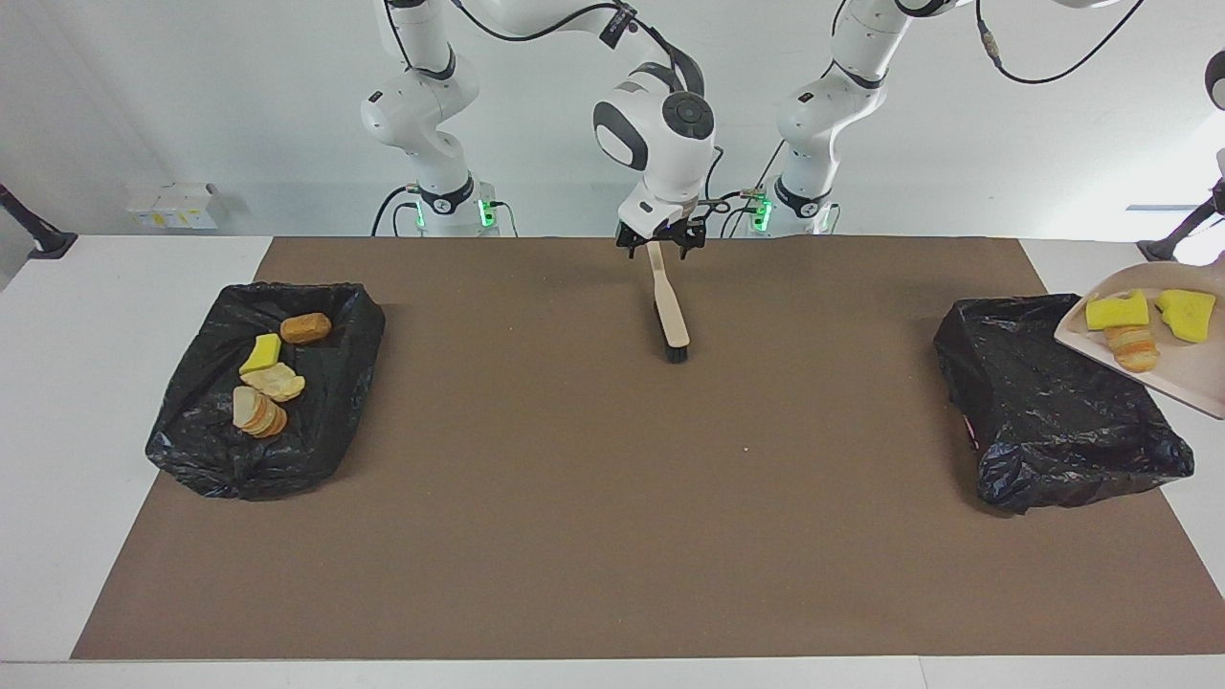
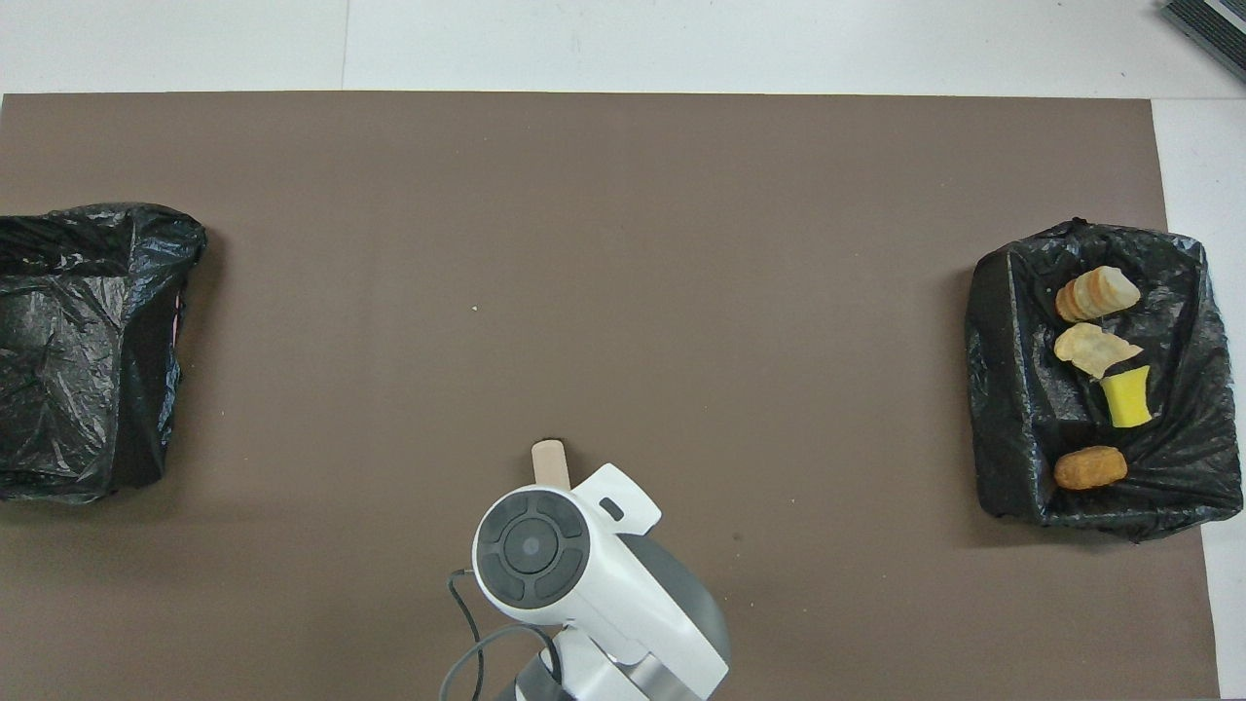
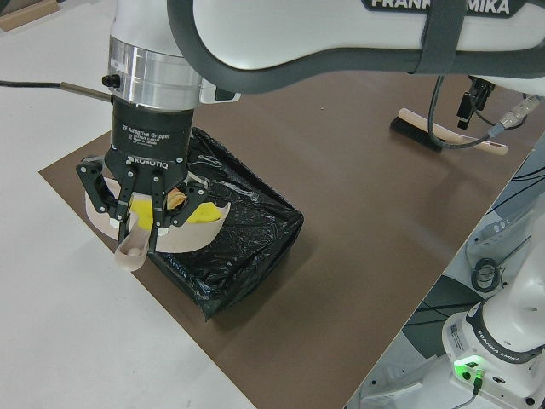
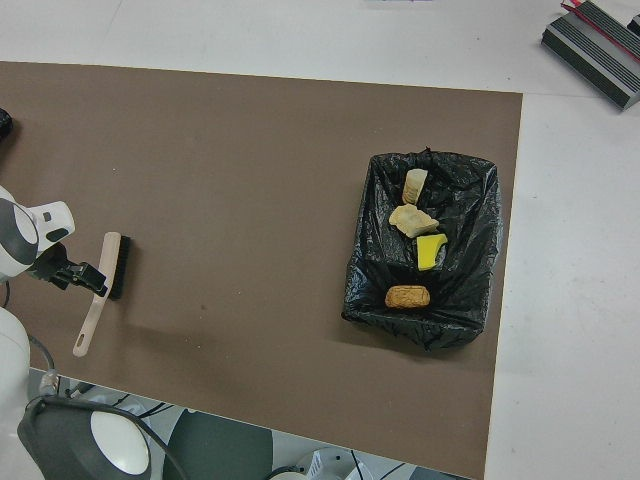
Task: Sweep and dump trash in bin
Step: 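Tip the dustpan over the bin with the left gripper to dump it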
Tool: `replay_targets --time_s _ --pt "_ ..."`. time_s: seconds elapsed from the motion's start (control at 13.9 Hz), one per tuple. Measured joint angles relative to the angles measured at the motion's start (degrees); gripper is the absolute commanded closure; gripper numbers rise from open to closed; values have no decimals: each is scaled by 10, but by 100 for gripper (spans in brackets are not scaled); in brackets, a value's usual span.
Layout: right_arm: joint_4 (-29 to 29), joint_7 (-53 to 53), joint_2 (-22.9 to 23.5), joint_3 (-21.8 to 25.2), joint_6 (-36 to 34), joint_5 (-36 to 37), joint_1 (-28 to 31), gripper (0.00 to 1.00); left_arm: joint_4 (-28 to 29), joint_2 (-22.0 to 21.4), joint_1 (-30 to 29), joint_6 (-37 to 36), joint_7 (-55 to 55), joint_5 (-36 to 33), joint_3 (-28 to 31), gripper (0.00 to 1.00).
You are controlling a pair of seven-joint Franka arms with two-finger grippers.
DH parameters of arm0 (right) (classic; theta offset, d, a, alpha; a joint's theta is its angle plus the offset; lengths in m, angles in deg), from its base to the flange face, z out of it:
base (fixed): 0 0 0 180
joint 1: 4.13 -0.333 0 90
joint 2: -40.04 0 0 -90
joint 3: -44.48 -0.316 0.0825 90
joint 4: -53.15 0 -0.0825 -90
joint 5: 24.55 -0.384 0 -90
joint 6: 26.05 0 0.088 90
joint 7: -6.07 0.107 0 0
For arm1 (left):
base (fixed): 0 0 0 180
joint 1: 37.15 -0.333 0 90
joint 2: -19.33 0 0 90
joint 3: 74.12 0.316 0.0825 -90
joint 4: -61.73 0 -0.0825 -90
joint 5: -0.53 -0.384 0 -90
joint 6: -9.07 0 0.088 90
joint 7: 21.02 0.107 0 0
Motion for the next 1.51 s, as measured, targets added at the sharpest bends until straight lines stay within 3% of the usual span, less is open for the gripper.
replay_targets --time_s 0.43,0.65,1.08,1.51 --pt "-69 -194 -56 6 -149 1 118 0 8 1 49 -2 0 -115 -1 100" --pt "-102 -297 -71 7 -191 2 181 0 27 1 80 -29 -53 -160 -1 100" --pt "-124 -484 -91 12 -208 62 313 0 40 1 155 -58 -118 -274 -3 100" --pt "-148 -522 -97 65 -207 83 375 0 39 0 185 -58 -133 -291 -4 100"
